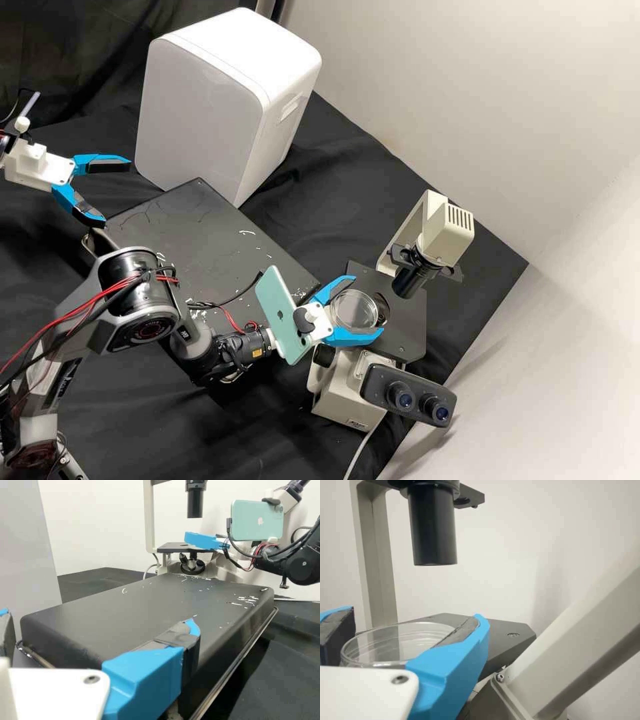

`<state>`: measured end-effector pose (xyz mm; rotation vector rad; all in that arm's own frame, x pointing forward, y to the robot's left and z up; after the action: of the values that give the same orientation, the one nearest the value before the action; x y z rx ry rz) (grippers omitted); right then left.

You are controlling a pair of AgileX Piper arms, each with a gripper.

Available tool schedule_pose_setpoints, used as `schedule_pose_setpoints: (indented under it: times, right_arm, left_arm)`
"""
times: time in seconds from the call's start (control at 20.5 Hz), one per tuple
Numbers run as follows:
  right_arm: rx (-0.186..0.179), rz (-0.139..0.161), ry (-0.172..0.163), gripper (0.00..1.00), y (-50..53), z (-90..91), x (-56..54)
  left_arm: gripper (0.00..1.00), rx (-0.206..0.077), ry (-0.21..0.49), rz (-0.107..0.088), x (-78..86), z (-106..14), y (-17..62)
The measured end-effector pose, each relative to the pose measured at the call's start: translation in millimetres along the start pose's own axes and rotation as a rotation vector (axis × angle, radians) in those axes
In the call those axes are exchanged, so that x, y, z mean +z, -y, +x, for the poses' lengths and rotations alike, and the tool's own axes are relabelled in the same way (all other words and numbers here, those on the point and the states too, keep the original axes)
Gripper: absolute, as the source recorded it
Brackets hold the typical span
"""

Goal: Place the petri dish on the microscope

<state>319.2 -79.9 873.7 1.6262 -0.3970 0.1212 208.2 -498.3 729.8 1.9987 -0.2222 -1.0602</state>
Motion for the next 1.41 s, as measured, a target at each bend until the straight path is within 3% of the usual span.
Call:
schedule_pose_setpoints:
  times: [0.29,0.34,0.78,1.07,1.41]
  right_arm:
    - [-0.006,-0.001,0.006,0.0,0.5,8.0,-2.6]
    - [-0.004,-0.014,0.01,0.0,1.9,9.5,-2.0]
    - [0.064,-0.024,0.064,0.0,-0.1,25.4,3.8]
    - [0.093,-0.026,0.081,0.0,-0.4,34.3,6.5]
    - [0.124,-0.024,0.106,0.0,4.1,36.2,1.2]
  left_arm:
    - [1.0,0.0,0.0,0.0,0.0,0.0,0.0]
    - [1.0,0.0,0.0,0.0,0.0,0.0,0.0]
    - [1.0,0.0,0.0,0.0,0.0,0.0,0.0]
    - [1.0,0.0,0.0,0.0,0.0,0.0,0.0]
    - [1.0,-0.002,0.007,0.001,1.5,0.7,0.3]
